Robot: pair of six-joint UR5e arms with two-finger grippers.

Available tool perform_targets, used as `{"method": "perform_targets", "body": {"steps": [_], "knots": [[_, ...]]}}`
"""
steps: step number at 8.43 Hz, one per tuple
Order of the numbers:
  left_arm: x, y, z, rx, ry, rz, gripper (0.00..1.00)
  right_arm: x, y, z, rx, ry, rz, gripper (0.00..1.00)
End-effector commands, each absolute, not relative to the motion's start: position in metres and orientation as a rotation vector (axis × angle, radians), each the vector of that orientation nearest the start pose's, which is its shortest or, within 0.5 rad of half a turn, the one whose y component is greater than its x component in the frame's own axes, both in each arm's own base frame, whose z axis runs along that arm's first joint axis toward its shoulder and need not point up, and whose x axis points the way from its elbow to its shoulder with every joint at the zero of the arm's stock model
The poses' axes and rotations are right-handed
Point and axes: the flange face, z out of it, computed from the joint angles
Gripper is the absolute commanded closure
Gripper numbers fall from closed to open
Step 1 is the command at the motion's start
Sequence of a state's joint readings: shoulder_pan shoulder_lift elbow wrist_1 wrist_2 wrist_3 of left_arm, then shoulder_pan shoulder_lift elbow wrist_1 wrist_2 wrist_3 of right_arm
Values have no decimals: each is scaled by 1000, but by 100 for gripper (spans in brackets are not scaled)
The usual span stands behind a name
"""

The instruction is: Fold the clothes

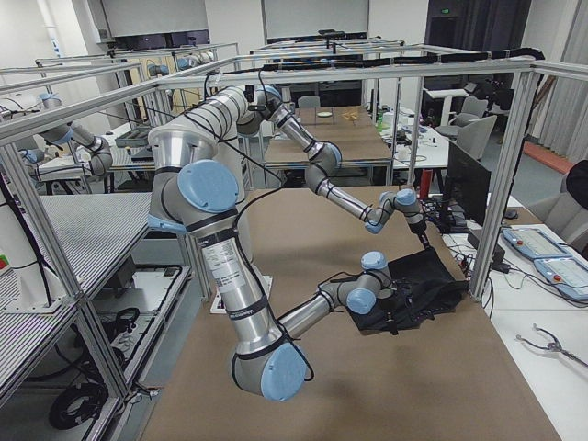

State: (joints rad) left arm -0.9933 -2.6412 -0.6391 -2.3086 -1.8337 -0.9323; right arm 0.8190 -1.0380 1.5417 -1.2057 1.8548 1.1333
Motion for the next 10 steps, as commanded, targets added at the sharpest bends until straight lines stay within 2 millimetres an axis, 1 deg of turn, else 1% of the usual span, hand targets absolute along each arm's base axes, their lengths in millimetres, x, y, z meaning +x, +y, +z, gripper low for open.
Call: {"method": "perform_targets", "body": {"steps": [1, 2, 3, 4, 5, 6, 7, 8, 9, 10], "knots": [[308, -800, 326, 447, 885, -160, 6, -426, -595, 331, 229, -900, 382, 9], [301, -788, 341, 450, 888, -159, 6, -446, -595, 349, 212, -970, 433, 10], [302, -779, 344, 454, 895, -152, 6, -466, -588, 363, 204, -1019, 486, 11], [303, -776, 342, 459, 900, -150, 6, -481, -578, 363, 214, -1024, 548, 14], [302, -776, 340, 463, 903, -155, 6, -492, -568, 361, 198, -1032, 574, 21], [303, -774, 345, 458, 899, -158, 6, -495, -565, 359, 189, -1040, 585, 33], [303, -773, 350, 457, 896, -159, 6, -495, -563, 357, 184, -1046, 590, 56], [305, -772, 350, 454, 897, -159, 6, -501, -551, 352, 177, -1065, 575, 83], [308, -771, 350, 451, 897, -156, 6, -495, -543, 350, 180, -1079, 567, 100], [308, -771, 350, 451, 897, -156, 6, -481, -530, 351, 179, -1096, 558, 100]]}}
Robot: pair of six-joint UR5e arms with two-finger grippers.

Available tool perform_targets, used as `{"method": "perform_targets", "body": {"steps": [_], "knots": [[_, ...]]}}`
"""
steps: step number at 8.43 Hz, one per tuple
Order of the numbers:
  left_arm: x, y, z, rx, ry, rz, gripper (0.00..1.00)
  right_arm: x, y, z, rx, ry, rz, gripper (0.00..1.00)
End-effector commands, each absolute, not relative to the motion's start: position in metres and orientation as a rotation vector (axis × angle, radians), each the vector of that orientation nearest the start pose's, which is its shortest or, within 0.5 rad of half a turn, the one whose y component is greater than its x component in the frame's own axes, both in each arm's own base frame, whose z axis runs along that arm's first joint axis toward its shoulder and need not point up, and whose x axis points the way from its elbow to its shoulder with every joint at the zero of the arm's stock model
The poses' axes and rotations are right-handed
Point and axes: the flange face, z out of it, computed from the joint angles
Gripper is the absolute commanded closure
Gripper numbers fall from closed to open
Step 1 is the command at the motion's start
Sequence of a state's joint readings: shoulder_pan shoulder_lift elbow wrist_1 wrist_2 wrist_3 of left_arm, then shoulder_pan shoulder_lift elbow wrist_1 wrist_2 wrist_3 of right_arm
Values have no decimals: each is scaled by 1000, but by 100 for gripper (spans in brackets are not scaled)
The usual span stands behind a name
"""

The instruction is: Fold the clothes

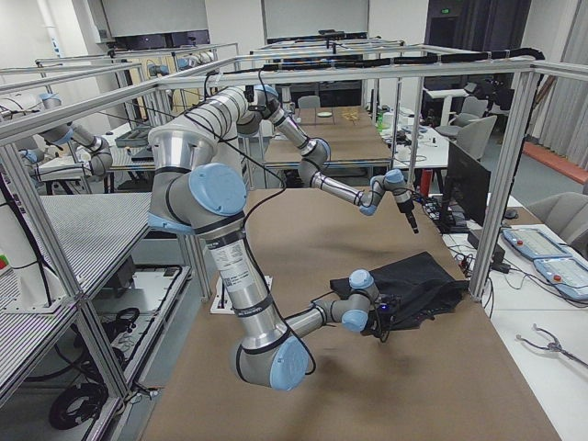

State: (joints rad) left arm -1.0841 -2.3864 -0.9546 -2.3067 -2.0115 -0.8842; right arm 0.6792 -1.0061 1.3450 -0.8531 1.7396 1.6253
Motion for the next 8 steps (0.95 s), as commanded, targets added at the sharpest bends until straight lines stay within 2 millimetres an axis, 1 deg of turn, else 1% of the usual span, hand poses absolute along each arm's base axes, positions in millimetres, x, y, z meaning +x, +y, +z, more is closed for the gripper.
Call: {"method": "perform_targets", "body": {"steps": [1, 2, 3, 4, 5, 6, 7, 8], "knots": [[309, -771, 350, 450, 897, -155, 6, -466, -519, 351, 182, -1109, 554, 100], [309, -771, 350, 450, 898, -156, 6, -455, -508, 353, 183, -1117, 550, 100], [314, -769, 350, 447, 899, -151, 6, -460, -484, 341, 171, -1141, 516, 100], [320, -766, 350, 444, 902, -145, 6, -477, -438, 342, 138, -1156, 464, 100], [324, -764, 349, 441, 905, -142, 6, -467, -416, 336, 131, -1182, 473, 100], [327, -763, 349, 432, 911, -154, 6, -457, -395, 339, 120, -1188, 458, 100], [334, -759, 346, 430, 917, -148, 6, -453, -388, 346, 116, -1179, 455, 100], [334, -759, 344, 429, 922, -156, 6, -453, -388, 348, 116, -1176, 456, 100]]}}
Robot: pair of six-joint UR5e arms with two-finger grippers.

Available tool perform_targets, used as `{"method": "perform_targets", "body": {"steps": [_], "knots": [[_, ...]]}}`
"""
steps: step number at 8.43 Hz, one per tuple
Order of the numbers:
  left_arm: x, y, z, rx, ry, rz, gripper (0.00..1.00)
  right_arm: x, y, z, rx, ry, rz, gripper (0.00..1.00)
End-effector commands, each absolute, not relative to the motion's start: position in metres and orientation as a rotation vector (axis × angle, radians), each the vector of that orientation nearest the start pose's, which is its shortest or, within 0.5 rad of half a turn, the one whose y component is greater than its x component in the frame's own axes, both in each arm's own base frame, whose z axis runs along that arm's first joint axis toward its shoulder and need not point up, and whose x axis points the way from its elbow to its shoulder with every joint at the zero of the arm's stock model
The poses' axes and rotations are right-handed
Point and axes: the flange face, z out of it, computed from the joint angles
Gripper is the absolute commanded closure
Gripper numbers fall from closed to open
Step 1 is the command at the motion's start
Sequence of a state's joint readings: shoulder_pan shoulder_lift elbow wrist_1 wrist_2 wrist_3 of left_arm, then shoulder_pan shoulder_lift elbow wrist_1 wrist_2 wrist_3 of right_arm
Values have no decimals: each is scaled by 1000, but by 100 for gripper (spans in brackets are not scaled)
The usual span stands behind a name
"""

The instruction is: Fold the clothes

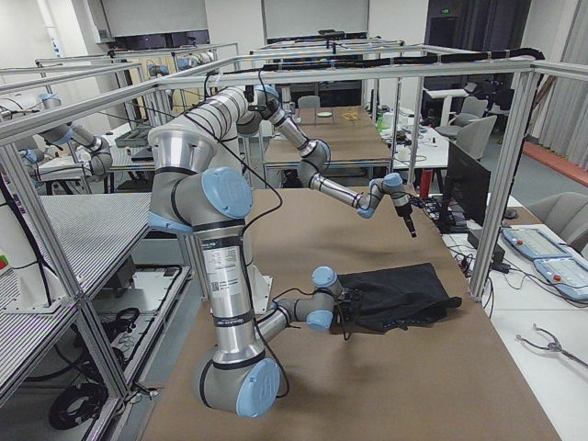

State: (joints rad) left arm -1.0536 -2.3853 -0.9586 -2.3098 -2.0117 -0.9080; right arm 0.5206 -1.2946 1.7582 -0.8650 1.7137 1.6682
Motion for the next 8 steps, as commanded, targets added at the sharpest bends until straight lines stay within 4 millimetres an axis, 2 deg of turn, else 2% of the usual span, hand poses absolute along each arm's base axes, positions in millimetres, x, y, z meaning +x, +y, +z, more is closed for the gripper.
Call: {"method": "perform_targets", "body": {"steps": [1, 2, 3, 4, 5, 6, 7, 8], "knots": [[335, -758, 343, 428, 924, -157, 6, -451, -388, 351, 121, -1171, 459, 94], [340, -756, 344, 424, 925, -152, 6, -450, -389, 354, 146, -1162, 472, 48], [340, -756, 343, 425, 926, -152, 6, -453, -390, 356, 164, -1139, 454, 6], [340, -756, 343, 425, 926, -153, 6, -458, -392, 352, 185, -1094, 389, 6], [341, -756, 341, 424, 929, -155, 6, -453, -410, 338, 258, -1071, 313, 6], [341, -756, 342, 422, 929, -157, 6, -454, -427, 312, 301, -1045, 272, 6], [342, -755, 343, 422, 929, -155, 6, -464, -431, 285, 311, -1026, 235, 6], [351, -751, 343, 415, 930, -143, 6, -475, -430, 268, 337, -973, 150, 7]]}}
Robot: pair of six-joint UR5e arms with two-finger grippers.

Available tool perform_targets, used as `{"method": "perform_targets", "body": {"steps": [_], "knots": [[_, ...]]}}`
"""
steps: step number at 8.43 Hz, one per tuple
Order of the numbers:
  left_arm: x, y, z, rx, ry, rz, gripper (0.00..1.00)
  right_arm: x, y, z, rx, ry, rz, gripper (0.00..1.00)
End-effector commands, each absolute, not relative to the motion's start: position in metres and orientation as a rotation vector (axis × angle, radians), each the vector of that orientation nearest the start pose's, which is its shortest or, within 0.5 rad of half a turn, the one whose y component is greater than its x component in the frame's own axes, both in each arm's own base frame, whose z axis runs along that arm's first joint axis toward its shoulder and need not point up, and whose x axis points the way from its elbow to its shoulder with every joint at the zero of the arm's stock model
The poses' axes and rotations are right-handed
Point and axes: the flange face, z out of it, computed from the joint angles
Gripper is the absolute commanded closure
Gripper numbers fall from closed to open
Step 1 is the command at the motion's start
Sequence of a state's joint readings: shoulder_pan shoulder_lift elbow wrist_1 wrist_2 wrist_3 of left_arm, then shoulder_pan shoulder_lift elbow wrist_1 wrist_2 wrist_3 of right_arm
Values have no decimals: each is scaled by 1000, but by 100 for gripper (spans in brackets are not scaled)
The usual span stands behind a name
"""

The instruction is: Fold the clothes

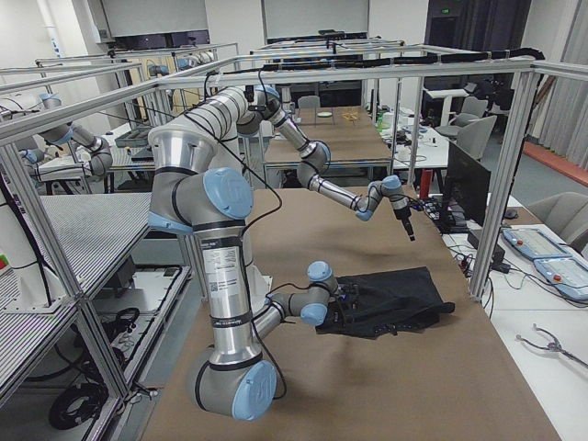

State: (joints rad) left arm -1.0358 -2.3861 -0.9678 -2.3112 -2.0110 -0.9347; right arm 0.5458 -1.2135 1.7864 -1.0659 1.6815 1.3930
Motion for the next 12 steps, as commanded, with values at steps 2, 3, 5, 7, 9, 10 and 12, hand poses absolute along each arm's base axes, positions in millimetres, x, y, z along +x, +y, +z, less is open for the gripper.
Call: {"method": "perform_targets", "body": {"steps": [2, 3, 5, 7, 9, 10, 12], "knots": [[356, -749, 343, 411, 932, -141, 6, -505, -401, 273, 412, -832, -148, 20], [357, -748, 343, 402, 937, -157, 6, -512, -393, 284, 476, -759, -266, 22], [362, -746, 343, 398, 938, -152, 6, -516, -382, 300, 514, -683, -409, 33], [362, -746, 343, 398, 938, -152, 6, -522, -371, 301, 533, -669, -421, 43], [362, -746, 343, 398, 938, -152, 6, -523, -366, 299, 550, -665, -422, 62], [362, -746, 343, 398, 938, -152, 6, -522, -365, 296, 552, -671, -422, 70], [362, -744, 350, 393, 934, -151, 6, -520, -366, 294, 558, -674, -419, 84]]}}
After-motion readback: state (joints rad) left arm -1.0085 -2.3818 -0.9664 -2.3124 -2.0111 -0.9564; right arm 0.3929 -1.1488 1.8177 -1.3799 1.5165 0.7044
